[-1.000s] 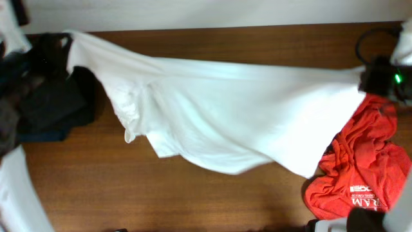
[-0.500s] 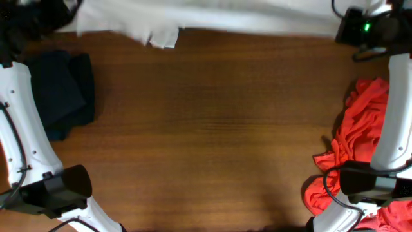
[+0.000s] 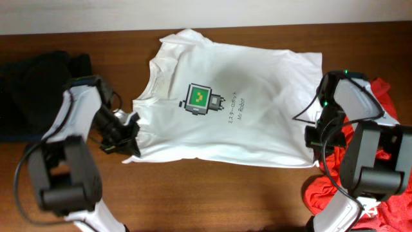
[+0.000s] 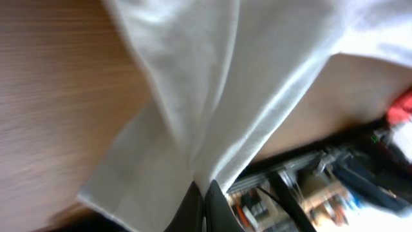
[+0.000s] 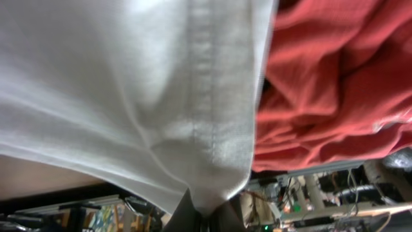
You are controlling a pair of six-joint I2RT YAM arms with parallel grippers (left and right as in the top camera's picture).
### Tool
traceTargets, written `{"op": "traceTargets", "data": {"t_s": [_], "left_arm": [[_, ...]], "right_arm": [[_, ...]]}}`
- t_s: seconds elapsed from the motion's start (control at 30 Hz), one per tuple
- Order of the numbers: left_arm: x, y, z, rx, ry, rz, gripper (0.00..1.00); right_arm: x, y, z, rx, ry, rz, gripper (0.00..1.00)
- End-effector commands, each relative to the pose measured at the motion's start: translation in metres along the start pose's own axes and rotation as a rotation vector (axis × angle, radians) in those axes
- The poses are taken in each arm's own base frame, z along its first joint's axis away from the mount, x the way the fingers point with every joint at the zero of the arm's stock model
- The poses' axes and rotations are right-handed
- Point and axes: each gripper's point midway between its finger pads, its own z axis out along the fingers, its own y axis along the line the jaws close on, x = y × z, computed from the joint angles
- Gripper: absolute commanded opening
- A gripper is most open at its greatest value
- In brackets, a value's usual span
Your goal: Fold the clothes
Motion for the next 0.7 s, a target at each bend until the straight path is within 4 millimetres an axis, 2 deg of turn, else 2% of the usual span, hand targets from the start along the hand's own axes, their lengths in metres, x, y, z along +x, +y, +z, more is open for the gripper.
{"op": "traceTargets", "data": {"t_s": [0.0, 0.07, 0.13, 0.17, 0.23, 0.33, 0.43, 0.53, 0.57, 0.6, 0.63, 0.67], "left_arm": [[0.035, 0.01, -0.033, -0.055, -0.171, -0.072, 0.01], [0.055, 0.007, -0.044, -0.028, -0.276, -0.086, 0.01], [0.043, -0.011, -0.059, 0.053, -0.402, -0.028, 0.01], [0.009, -0.026, -0.074, 0.12, -0.537, 0.052, 0.01], [-0.034, -0.038, -0.088, 0.157, -0.668, 0.113, 0.0], [-0.098, -0.055, -0.086, 0.165, -0.772, 0.198, 0.01], [-0.163, -0.054, -0.083, 0.199, -0.888, 0.199, 0.0], [-0.205, -0.05, -0.081, 0.23, -0.977, 0.201, 0.01], [-0.211, -0.05, -0.077, 0.231, -0.981, 0.209, 0.01], [-0.216, -0.054, -0.072, 0.231, -0.983, 0.224, 0.11], [-0.218, -0.056, -0.069, 0.232, -0.983, 0.232, 0.34], [-0.219, -0.056, -0.069, 0.232, -0.984, 0.232, 0.56]], "right_arm": [[0.023, -0.009, -0.002, 0.011, -0.071, 0.068, 0.04], [0.034, -0.01, -0.01, -0.012, -0.159, 0.109, 0.04], [0.02, -0.008, -0.021, -0.037, -0.268, 0.11, 0.04], [-0.007, 0.0, -0.029, -0.079, -0.376, 0.107, 0.04], [-0.037, 0.006, -0.041, -0.111, -0.495, 0.106, 0.04], [-0.086, 0.013, -0.068, -0.151, -0.702, 0.1, 0.04], [-0.127, 0.019, -0.09, -0.18, -0.858, 0.097, 0.04], [-0.156, 0.022, -0.106, -0.198, -0.963, 0.098, 0.05], [-0.162, 0.023, -0.108, -0.199, -0.982, 0.1, 0.11], [-0.169, 0.023, -0.109, -0.201, -0.999, 0.1, 0.13], [-0.174, 0.024, -0.108, -0.202, -1.003, 0.1, 0.36], [-0.174, 0.024, -0.104, -0.201, -0.993, 0.101, 0.66]]}}
